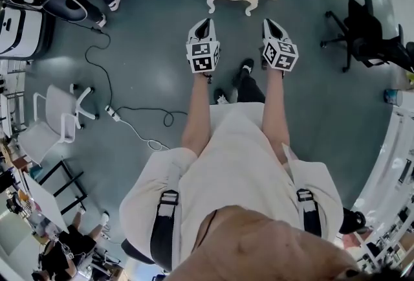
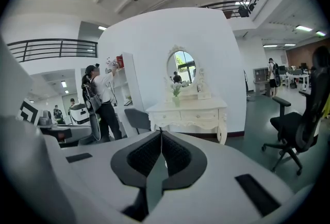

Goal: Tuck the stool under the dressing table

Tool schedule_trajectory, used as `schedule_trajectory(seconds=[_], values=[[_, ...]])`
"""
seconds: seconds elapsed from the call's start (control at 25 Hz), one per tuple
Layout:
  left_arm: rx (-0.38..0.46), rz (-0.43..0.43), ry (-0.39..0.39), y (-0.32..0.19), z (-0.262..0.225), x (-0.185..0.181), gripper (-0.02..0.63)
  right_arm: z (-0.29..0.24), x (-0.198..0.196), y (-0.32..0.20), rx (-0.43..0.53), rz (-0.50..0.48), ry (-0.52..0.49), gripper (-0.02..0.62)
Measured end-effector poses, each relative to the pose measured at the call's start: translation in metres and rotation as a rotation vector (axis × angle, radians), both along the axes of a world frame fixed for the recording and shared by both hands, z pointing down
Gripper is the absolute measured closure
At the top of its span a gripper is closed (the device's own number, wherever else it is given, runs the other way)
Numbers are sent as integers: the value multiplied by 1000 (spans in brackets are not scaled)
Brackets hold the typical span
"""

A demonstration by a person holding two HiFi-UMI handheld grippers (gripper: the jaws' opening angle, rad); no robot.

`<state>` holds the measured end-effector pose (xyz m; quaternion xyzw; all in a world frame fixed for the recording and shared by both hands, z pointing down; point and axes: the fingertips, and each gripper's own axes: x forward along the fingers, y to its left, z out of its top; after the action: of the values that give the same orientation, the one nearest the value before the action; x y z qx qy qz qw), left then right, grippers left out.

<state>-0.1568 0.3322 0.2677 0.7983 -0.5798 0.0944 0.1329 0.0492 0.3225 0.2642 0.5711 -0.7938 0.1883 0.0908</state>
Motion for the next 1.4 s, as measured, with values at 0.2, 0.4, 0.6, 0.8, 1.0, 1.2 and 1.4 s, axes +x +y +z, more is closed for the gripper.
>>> schedule_trajectory(seconds=[0.2,0.4,0.6,0.8,1.0,1.2,1.4], values=[[-20,-20,-22,-22,10,-8,591,8,-6,-28,-12,-16,-11,551],[-37,-16,-27,-66,18,-12,591,17,-13,-78,-19,-38,-20,551],[-48,-11,-40,-128,21,-4,591,23,-8,-140,-34,-35,-50,551],[-32,5,-64,-187,16,18,591,24,10,-200,-33,-37,-84,551],[10,7,-71,-244,1,30,589,18,31,-257,-18,-42,-91,551],[17,-22,-64,-298,6,45,589,26,61,-306,-20,-25,-72,551],[26,0,-79,-339,9,59,589,36,78,-347,-52,-11,-79,551]])
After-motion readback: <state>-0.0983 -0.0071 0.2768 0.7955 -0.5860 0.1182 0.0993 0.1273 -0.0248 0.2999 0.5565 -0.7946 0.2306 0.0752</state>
